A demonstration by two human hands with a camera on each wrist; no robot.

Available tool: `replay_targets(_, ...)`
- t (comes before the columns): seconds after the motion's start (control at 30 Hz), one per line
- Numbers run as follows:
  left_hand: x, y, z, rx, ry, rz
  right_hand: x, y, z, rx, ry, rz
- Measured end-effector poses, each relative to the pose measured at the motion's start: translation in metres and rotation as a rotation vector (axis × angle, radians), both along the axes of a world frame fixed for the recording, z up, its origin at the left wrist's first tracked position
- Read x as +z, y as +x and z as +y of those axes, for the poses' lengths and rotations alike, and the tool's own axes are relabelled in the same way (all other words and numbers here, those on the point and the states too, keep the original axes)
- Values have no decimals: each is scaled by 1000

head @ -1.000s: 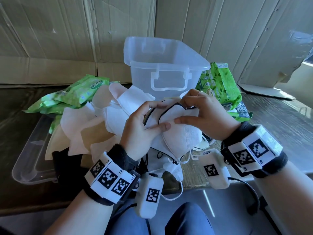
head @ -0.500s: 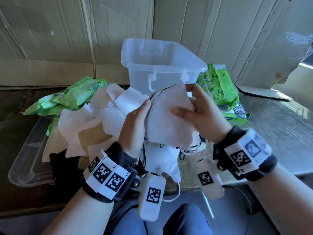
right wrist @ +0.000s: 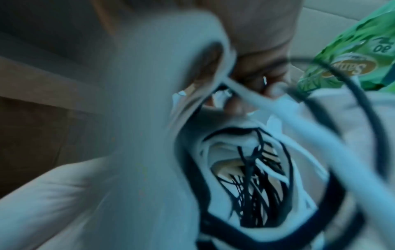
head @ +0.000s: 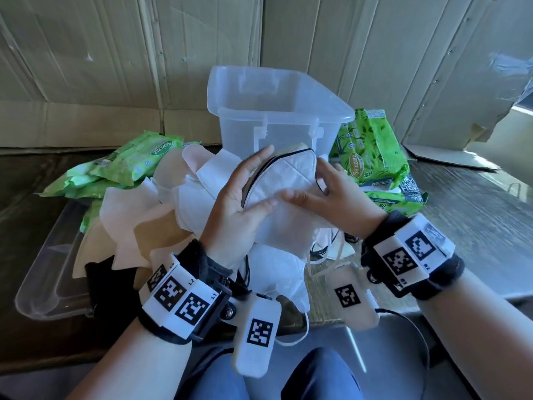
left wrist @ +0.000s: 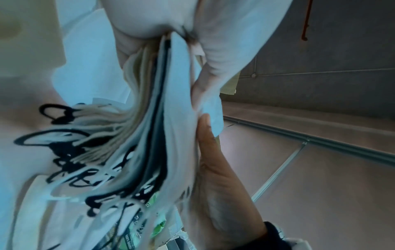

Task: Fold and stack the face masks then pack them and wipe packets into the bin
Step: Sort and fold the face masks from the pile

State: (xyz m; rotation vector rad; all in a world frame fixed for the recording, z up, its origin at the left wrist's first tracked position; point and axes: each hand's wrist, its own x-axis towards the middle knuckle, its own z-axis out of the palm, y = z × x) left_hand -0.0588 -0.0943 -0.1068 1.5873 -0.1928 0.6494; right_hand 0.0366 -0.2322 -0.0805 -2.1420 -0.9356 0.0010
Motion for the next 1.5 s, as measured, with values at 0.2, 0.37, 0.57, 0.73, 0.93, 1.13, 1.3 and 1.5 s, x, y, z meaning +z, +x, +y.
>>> replay_targets(0.2,-6,4,5,-48,92,15,6,-1,3,283,205,222)
replay_targets(0.37,-7,3,7,-45,170,-38,4,-1,10,228,189,95)
replay_targets(0.57,-7,1,11,-60,224,-15,0,5,9,192,62,60)
replay_targets(0.73,-8,-3,10,-38,175,145,1,0,-1,183,-47,96)
replay_targets(0.93,-8,0,18,61,32,150,6,12,-21,149,-30,200)
replay_targets(1.13,-5,0,13,235,0,55,1,19,-26,156,51,295)
replay_targets(1.3,-7,-1,17,289,20,62,3,36,-38,114,-15,373)
replay_targets(1.5,-11,-4,23,268,1,117,-13,66,-53,-343,-577,55)
